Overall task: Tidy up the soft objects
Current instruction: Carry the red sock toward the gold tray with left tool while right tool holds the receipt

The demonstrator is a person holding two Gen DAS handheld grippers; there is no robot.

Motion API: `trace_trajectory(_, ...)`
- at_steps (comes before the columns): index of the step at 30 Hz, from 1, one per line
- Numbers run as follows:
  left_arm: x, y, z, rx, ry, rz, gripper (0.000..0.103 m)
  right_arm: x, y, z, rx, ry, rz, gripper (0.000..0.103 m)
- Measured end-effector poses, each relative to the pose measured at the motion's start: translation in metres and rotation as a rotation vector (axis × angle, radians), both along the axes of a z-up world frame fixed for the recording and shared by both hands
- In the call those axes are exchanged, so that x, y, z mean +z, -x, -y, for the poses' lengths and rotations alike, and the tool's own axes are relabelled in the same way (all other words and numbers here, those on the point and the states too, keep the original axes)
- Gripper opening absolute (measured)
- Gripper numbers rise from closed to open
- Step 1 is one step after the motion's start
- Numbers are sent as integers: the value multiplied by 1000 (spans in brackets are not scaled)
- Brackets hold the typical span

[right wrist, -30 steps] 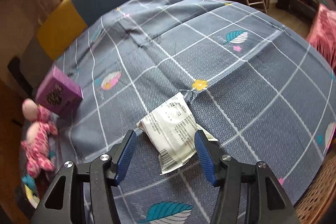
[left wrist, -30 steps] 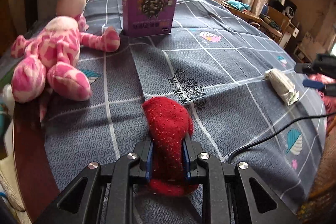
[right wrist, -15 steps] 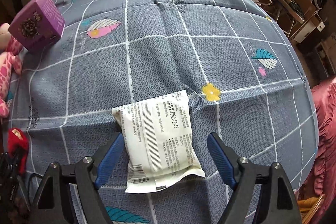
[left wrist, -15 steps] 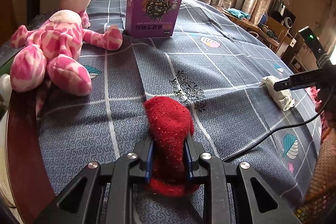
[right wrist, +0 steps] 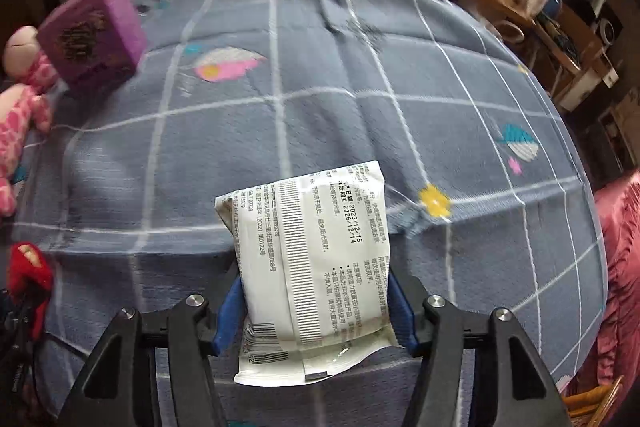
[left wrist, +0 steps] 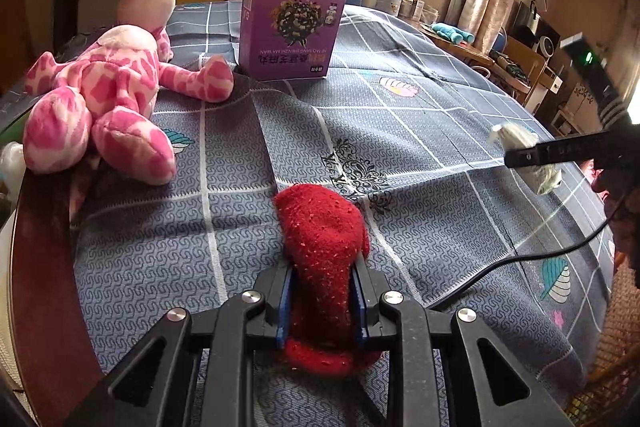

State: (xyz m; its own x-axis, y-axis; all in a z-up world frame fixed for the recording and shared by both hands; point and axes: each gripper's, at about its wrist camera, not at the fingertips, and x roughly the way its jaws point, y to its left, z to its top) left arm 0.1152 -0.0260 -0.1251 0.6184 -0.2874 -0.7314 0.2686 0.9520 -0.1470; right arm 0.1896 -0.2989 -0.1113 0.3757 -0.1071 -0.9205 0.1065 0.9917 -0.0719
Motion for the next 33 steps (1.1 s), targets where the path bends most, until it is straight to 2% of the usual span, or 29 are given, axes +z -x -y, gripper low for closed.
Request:
trace_trajectory(4,0,0,0,1,-2,2,26,18,2,-33,56,-96,64,62)
trace_trajectory(7,1,0,0,2,0,1,26,15,-2,-63,107,-158,62,62)
trace_trajectory(9,0,-1,-1,2,1,1,26,3,-4,-76,136,-155,39,62)
trace_trajectory(11,1,0,0,3,-5,3,26,-24,-9,-79,134,-147,-41,62)
trace_trajectory(12,1,0,1,3,-10,5,26,-26,-8,-85,157,-99,-27,62)
trace_trajectory(14,1,1,3,4,-19,9,26,-26,-6,-91,176,-60,-11,62)
trace_trajectory(22,1,0,3,8,-23,7,26,-29,-5,-92,177,-73,-2,63)
trace_trajectory(28,4,1,7,3,-49,6,21,-29,-8,-90,188,-71,2,63)
trace_trajectory(33,21,7,3,32,-38,10,20,-28,-5,-93,204,-53,18,62)
